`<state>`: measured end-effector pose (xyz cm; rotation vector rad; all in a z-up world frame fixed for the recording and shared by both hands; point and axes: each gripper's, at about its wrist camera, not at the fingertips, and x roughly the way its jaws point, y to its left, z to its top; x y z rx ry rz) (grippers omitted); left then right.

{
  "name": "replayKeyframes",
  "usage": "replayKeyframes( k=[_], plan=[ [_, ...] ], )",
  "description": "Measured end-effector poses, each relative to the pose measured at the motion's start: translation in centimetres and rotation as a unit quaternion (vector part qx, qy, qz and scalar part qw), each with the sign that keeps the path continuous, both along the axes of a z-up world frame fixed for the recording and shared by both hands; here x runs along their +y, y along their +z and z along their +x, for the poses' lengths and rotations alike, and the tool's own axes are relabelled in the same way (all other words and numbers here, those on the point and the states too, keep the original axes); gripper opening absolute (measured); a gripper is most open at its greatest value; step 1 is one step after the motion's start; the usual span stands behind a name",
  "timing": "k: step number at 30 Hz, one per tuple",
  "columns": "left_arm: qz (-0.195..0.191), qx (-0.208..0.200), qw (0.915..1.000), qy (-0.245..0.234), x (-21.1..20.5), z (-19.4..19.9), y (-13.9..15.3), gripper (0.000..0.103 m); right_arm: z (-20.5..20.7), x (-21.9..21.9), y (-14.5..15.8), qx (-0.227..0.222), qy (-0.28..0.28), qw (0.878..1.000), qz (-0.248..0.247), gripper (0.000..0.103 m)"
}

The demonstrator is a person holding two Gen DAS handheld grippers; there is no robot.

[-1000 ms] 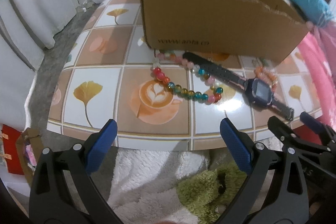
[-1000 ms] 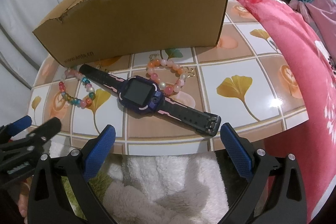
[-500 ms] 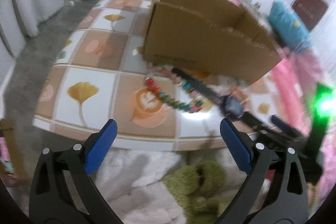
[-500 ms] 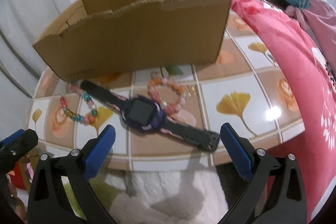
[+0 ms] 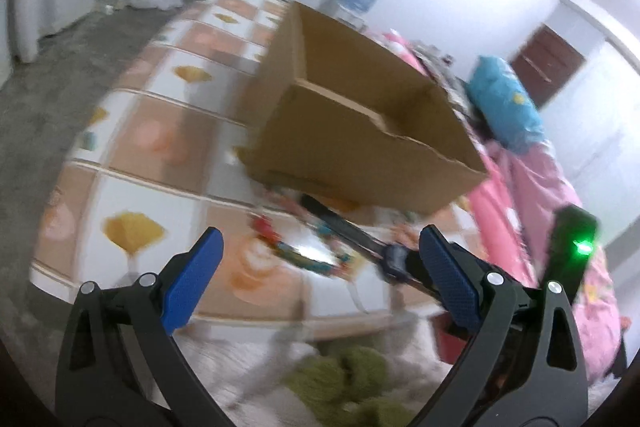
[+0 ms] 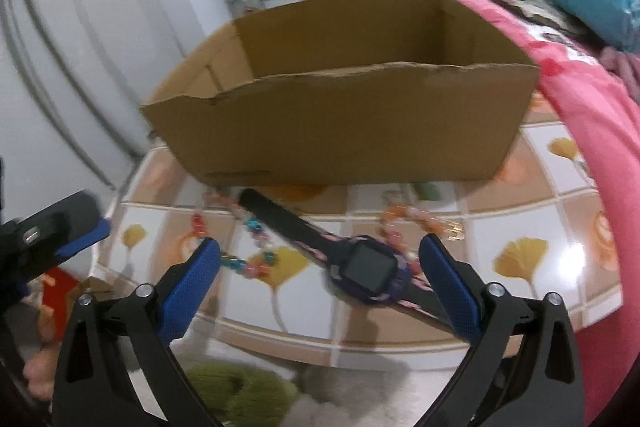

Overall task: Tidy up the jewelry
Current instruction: 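Reach the left tool to the multicolour bead bracelet and close on it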

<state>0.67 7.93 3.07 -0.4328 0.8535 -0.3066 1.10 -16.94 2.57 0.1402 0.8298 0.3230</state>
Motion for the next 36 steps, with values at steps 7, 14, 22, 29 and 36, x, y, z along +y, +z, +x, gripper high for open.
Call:
replayKeyframes(
  k=[7, 14, 22, 29, 36],
  plan=[
    [0.192, -0.042, 0.9803, -0.022, -0.8, 1.7, -1.9, 0.095, 1.6, 3.1, -1.2, 0.049, 0.058, 0.997, 0.021, 0.063],
    [0.228, -0.038, 0.9690, -0.089, -2.5, 4.0, -3.8, 0.069, 3.1, 3.7, -3.1, 0.095, 0.067, 0.993, 0.008, 0.040],
    [0.224, -0.013, 0.9648, -0.138, -3.3, 5.3, -5.5, 0.036, 3.8, 4.4, -4.3, 0.117, 0.076, 0.990, -0.009, 0.026],
    [0.263, -0.017, 0.9507, -0.163, -4.7, 5.8, -6.0, 0.028, 5.7, 6.1, -5.3, 0.116, 0.084, 0.990, -0.022, 0.019],
    [0.283, -0.020, 0.9452, -0.161, -5.4, 5.4, -5.6, 0.008, 6.5, 6.2, -5.0, 0.103, 0.088, 0.991, -0.014, 0.010]
  ],
)
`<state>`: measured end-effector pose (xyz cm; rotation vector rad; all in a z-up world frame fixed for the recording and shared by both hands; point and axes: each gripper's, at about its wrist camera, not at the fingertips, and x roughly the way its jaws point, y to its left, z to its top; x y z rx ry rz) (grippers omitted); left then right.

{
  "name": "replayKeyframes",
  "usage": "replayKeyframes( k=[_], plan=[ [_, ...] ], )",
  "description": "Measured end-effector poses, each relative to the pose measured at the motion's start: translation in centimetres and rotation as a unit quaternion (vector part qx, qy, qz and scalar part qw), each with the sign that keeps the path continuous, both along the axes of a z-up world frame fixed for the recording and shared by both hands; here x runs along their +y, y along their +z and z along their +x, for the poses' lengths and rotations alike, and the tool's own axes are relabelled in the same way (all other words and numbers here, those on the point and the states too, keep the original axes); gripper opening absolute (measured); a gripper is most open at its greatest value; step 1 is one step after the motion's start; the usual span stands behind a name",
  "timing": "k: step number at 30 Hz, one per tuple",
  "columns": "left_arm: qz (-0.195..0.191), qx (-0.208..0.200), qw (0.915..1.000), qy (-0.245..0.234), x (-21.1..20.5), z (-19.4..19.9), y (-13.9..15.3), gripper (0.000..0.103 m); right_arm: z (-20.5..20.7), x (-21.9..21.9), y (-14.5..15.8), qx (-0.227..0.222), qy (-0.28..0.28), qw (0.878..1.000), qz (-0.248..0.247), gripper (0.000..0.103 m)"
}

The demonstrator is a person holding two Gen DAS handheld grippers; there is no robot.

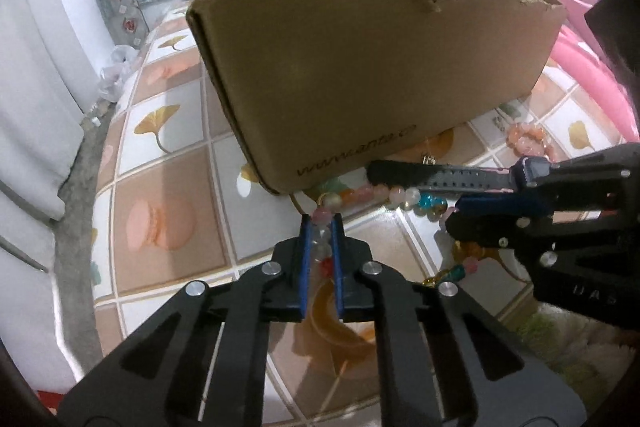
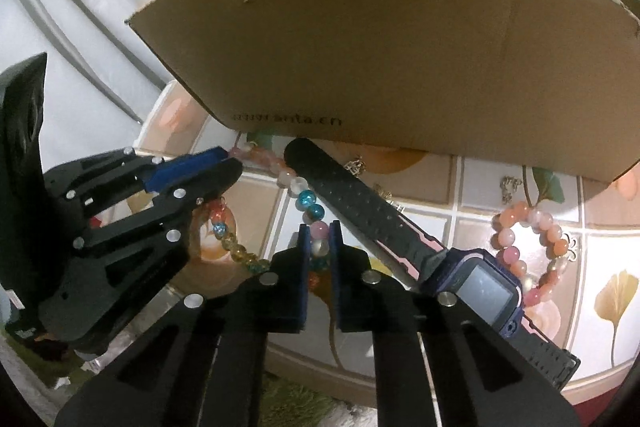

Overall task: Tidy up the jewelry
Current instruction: 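Reach the left tool to the multicolour bead bracelet and close on it, then carry the multicolour bracelet into the cardboard box and open the left tool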

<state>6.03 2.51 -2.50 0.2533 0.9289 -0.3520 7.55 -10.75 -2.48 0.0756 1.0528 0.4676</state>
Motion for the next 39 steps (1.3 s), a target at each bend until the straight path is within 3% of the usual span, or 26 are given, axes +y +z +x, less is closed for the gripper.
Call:
replayKeyframes(
  k=[4, 10, 14, 17, 21, 24, 27, 33, 36, 39],
  plan=[
    [-0.011, -0.015, 0.9998, 0.000, 0.1, -1.3, 1.5, 0.008, -0.6, -0.2, 1.0, -0.020, 0.010, 1.000, 0.012, 0.010],
    [-0.058, -0.020, 0.9981, 0.004, 0.6, -3.1, 4.9, 0.008, -1.9, -0.8, 3.3, -0.061, 0.031, 0.997, 0.029, 0.009],
    [-0.073, -0.054, 0.9959, -0.003, 0.3, -3.9, 8.3, 0.008, -2.5, -2.3, 6.3, -0.104, 0.043, 0.992, 0.052, 0.009],
    [-0.115, -0.079, 0.9901, -0.013, 0.2, -3.1, 12.3, 0.008, -1.8, -3.2, 9.4, -0.144, 0.053, 0.986, 0.067, 0.009],
    [-0.138, -0.107, 0.9843, -0.026, -0.3, 0.3, 16.5, 0.008, 2.2, -3.3, 12.7, -0.173, 0.073, 0.979, 0.076, 0.009],
    [-0.137, -0.119, 0.9829, -0.032, -1.0, 4.4, 18.1, 0.008, 7.4, -4.0, 13.7, -0.137, 0.086, 0.983, 0.088, 0.009],
    [-0.123, -0.092, 0.9877, -0.031, -1.7, 9.5, 17.6, 0.008, 13.9, -4.0, 12.5, -0.063, 0.095, 0.988, 0.105, 0.009],
    [-0.068, -0.007, 0.9975, -0.017, -2.9, 17.6, 12.8, 0.008, 23.5, -1.5, 6.9, 0.098, 0.095, 0.984, 0.112, 0.009],
    [-0.046, 0.026, 0.9985, -0.015, -3.2, 19.4, 10.7, 0.008, 25.5, -0.7, 4.6, 0.142, 0.089, 0.981, 0.097, 0.010],
    [-0.029, 0.037, 0.9988, -0.015, -3.3, 20.2, 9.7, 0.009, 27.9, -0.1, 3.0, 0.157, 0.081, 0.981, 0.080, 0.010]
  ],
)
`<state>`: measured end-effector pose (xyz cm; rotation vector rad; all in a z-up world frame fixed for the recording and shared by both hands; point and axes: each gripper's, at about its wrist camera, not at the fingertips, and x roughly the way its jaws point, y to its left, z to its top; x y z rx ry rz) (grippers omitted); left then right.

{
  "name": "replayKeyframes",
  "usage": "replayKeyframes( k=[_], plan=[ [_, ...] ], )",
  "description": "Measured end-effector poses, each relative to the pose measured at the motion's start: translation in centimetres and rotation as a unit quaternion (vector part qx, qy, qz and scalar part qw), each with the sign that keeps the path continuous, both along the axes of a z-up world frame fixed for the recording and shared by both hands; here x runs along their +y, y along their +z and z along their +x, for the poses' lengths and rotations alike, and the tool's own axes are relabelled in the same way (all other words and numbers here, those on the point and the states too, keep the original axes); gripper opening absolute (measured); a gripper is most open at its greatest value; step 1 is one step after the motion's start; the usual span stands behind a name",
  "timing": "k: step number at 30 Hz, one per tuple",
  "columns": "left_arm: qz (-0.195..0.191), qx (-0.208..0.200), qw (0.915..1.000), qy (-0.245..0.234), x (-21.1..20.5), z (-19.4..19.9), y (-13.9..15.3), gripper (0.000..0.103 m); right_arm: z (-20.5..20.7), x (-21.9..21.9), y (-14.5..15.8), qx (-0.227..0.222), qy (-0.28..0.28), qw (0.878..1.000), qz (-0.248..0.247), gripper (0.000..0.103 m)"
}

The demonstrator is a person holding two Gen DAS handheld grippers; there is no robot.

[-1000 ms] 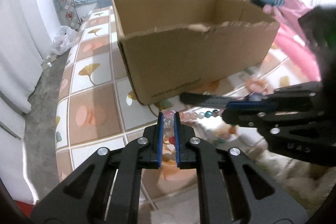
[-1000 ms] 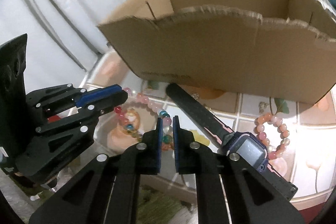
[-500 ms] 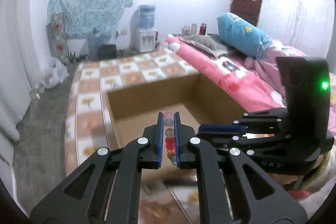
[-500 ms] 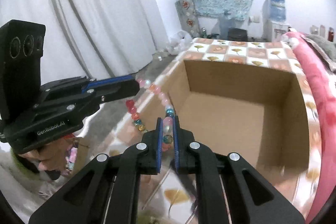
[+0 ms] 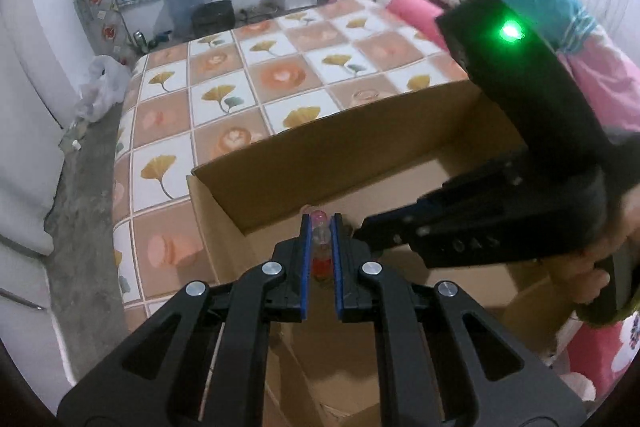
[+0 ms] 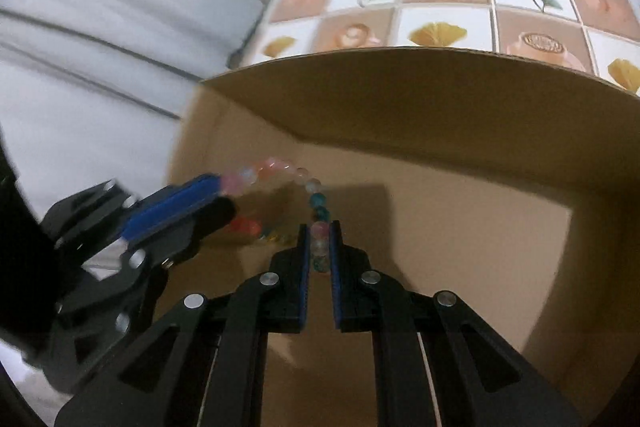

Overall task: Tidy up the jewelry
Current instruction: 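Carry the multicolour bracelet into the cardboard box and open the left tool, then grasp the purple smartwatch face with the right tool while the left tool grips its strap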

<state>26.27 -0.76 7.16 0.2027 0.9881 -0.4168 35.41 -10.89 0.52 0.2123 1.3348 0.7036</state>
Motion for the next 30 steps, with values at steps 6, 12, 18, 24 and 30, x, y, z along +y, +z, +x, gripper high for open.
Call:
replayKeyframes(
  k=[6, 12, 18, 24, 30],
  plan=[
    [0.005, 0.007, 0.9999, 0.009, 0.3, 0.8, -0.4, 0.018, 1.6, 0.2, -1.2, 0.012, -0.016, 1.000, -0.017, 0.011],
    [-0.021, -0.030, 0.9990, 0.027, 1.7, -1.1, 2.1, 0.023, 0.2, -1.3, 2.4, -0.046, -0.047, 0.998, -0.003, 0.011],
    [-0.072, -0.100, 0.9912, 0.047, 4.4, -7.4, 6.8, 0.040, -7.5, -5.8, 10.5, -0.182, -0.066, 0.980, 0.055, 0.033],
    [-0.134, -0.148, 0.9795, 0.029, 6.7, -16.0, 8.6, 0.057, -20.0, -13.4, 13.6, -0.280, -0.093, 0.951, 0.095, 0.045],
    [-0.165, -0.111, 0.9797, 0.029, 6.7, -20.5, 5.1, 0.064, -26.7, -15.0, 5.1, -0.216, -0.123, 0.965, 0.086, 0.045]
  ],
)
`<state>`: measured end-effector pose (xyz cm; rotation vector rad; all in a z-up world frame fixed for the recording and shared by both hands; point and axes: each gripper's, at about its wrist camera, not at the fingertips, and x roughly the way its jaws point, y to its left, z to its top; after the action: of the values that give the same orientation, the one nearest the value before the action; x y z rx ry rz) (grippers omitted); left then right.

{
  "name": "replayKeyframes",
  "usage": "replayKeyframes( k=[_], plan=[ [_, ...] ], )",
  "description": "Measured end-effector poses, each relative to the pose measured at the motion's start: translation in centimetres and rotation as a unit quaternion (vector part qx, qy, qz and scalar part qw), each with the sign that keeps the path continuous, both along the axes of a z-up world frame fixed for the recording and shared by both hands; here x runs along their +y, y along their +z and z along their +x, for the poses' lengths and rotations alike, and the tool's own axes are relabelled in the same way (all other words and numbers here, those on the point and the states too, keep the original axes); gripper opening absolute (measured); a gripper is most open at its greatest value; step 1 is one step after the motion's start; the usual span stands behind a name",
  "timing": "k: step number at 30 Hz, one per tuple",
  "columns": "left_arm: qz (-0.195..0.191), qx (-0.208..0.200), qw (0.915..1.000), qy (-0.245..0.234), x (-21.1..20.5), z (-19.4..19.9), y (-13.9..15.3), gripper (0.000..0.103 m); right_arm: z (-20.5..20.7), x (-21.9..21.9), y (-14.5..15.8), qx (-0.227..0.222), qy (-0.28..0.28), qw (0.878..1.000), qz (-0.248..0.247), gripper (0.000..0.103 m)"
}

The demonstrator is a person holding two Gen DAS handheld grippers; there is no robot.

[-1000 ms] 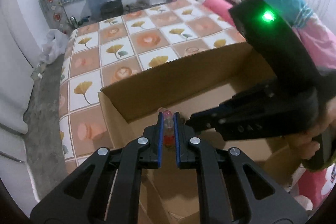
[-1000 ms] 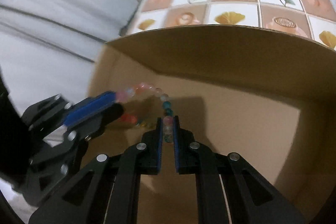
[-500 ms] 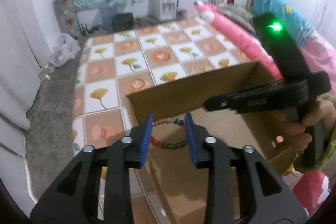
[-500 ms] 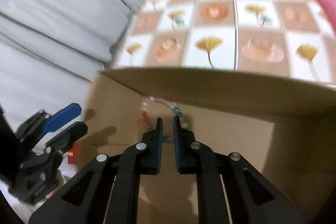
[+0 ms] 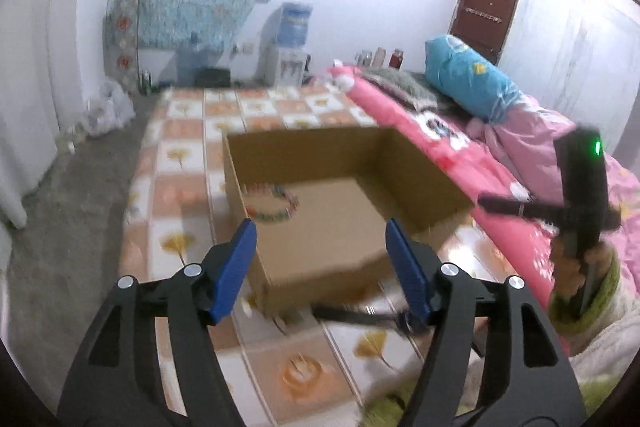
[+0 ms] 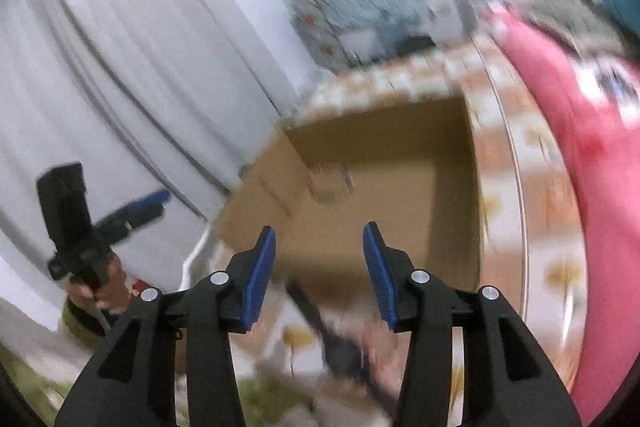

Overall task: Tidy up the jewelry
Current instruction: 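Grasp the purple smartwatch face with the right tool while the left tool grips its strap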

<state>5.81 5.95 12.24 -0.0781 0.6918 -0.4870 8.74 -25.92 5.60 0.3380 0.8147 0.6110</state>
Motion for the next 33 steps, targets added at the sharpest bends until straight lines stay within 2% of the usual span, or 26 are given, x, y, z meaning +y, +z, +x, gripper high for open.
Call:
replayKeyframes(
  k=[2, 3, 5, 7, 9, 11, 16, 27, 30, 33],
  plan=[
    [-0.010, 0.040, 0.9991, -0.001, -0.6, -0.2, -2.4, 0.064, -1.1, 0.7, -2.7, 0.031, -0.003, 0.999, -0.016, 0.045],
    [-0.014, 0.054, 0.9984, 0.000, -0.9, -0.2, -3.3, 0.064, -1.5, 1.6, -4.5, 0.052, -0.005, 0.998, -0.041, 0.045],
    [-0.015, 0.089, 0.9959, -0.001, -2.0, 0.2, -5.6, 0.064, -2.1, 2.7, -6.2, 0.059, -0.006, 0.995, -0.078, 0.045],
    [-0.009, 0.103, 0.9946, -0.006, -3.0, 0.4, -7.2, 0.064, -2.3, 3.5, -7.4, 0.064, 0.005, 0.993, -0.097, 0.045],
    [0.002, 0.106, 0.9943, -0.008, -3.7, 0.6, -8.3, 0.064, -2.4, 3.9, -8.3, 0.062, -0.001, 0.990, -0.126, 0.044],
    [0.007, 0.107, 0.9942, -0.013, -4.7, 1.0, -9.2, 0.064, -2.5, 4.1, -8.6, 0.061, 0.001, 0.988, -0.139, 0.035],
    [0.032, 0.111, 0.9933, -0.009, -6.6, 1.8, -11.1, 0.064, -2.7, 5.3, -9.5, 0.046, 0.005, 0.982, -0.183, 0.033],
    [0.090, 0.089, 0.9919, -0.007, -8.8, 1.6, -13.5, 0.064, -2.5, 7.2, -10.2, 0.040, 0.014, 0.983, -0.180, 0.033],
    [0.092, 0.084, 0.9922, -0.001, -9.0, 1.8, -13.8, 0.064, -2.4, 7.3, -10.3, 0.039, 0.016, 0.983, -0.181, 0.033],
    [0.088, 0.096, 0.9915, -0.001, -9.2, 2.2, -14.5, 0.064, -2.7, 6.1, -10.0, 0.038, 0.018, 0.983, -0.177, 0.033]
  ],
)
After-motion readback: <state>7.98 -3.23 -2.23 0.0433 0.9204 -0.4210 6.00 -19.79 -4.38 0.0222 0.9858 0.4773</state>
